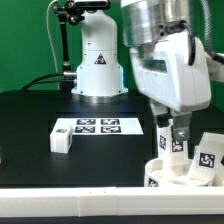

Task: Assemble stool

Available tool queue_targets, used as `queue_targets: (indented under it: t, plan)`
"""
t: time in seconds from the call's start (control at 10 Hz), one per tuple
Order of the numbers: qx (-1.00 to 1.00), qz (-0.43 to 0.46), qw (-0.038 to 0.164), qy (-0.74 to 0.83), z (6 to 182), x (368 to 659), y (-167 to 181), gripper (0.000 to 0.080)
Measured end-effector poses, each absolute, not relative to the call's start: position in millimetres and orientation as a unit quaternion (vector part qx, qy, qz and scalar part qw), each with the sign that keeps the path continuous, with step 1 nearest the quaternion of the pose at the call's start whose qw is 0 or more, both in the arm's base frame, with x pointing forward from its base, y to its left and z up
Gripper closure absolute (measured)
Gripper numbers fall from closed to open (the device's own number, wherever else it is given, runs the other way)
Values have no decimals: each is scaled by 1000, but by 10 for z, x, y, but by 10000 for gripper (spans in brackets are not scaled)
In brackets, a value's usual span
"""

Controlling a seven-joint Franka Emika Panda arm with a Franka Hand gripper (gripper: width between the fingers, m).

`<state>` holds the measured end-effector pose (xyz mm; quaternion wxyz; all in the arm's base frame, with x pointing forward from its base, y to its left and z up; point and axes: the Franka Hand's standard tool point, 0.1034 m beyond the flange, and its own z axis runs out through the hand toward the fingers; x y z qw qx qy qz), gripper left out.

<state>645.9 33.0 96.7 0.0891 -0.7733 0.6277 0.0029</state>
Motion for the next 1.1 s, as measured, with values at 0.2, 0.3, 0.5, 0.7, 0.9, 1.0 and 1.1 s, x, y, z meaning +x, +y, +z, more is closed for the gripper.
queue_targets:
  t: [0.2,0.3,0.5,0.7,0.9,1.0,1.1]
  plan:
    - [-780,3,87,620,960,6452,276,150]
    - [-781,3,87,619,959,6451,291,150]
    - [-781,3,87,619,959,6451,286,150]
    - [-781,3,87,619,959,6451,285,150]
    - [-789,2,87,608,959,6451,283,150]
    - [-789,2,87,608,959,6451,274,150]
    - [-845,9,72,530,962,6410,179,150]
